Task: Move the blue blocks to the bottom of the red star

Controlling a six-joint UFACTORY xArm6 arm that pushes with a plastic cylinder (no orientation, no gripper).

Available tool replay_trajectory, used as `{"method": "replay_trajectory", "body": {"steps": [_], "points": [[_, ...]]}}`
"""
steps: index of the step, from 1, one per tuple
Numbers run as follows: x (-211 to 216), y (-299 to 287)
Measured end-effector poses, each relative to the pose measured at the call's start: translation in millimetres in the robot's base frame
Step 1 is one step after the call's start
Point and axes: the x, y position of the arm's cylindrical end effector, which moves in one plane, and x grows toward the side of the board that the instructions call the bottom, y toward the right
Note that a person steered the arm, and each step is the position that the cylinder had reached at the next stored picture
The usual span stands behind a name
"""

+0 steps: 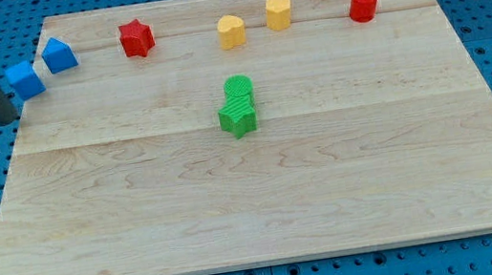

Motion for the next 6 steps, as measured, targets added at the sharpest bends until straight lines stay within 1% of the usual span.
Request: {"method": "replay_trajectory", "body": {"steps": [1, 2, 3, 4, 6], "points": [[-94.4, 13.1], [-122.5, 14.4], [-122.5, 23.2], [-129.6, 14.4], [-113.1, 151.8]]}}
